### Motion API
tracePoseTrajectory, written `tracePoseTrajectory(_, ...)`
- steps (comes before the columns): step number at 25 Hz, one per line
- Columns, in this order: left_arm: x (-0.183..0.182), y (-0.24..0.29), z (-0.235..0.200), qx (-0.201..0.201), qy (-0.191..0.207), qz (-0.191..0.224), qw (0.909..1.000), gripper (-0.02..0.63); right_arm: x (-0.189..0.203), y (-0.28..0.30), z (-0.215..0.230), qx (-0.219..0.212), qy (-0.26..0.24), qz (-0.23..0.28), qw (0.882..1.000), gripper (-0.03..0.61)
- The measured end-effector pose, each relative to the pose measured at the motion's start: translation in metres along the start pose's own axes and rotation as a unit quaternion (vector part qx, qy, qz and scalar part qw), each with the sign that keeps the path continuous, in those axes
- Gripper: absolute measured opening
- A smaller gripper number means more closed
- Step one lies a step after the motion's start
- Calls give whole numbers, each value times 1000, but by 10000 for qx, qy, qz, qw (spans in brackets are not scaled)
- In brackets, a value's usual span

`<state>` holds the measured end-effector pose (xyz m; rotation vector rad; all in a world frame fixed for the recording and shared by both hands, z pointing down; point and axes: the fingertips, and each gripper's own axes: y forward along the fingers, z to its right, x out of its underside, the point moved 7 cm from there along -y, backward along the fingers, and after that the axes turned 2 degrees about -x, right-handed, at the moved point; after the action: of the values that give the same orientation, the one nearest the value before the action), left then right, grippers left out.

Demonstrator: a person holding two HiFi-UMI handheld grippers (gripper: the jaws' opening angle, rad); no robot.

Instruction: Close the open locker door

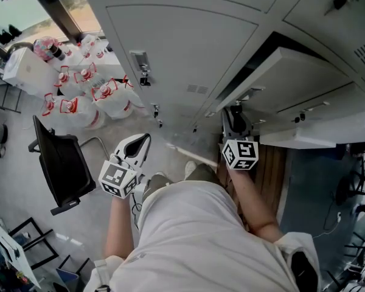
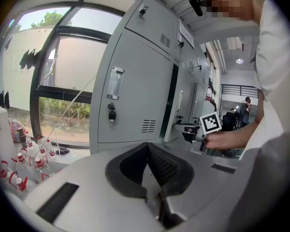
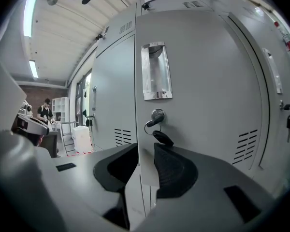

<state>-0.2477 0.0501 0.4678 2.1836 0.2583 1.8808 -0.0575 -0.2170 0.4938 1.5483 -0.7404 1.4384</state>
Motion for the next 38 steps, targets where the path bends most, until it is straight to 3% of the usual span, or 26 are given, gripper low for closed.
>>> tracePoseTrajectory(23, 0, 8, 1, -524, -176, 27, 9985, 3, -7, 44, 23, -367, -83, -70, 9993, 110)
tracePoseTrajectory(38, -2, 11, 6, -232, -157, 71, 9996, 3, -5, 17, 16, -425, 52, -119, 9990, 107)
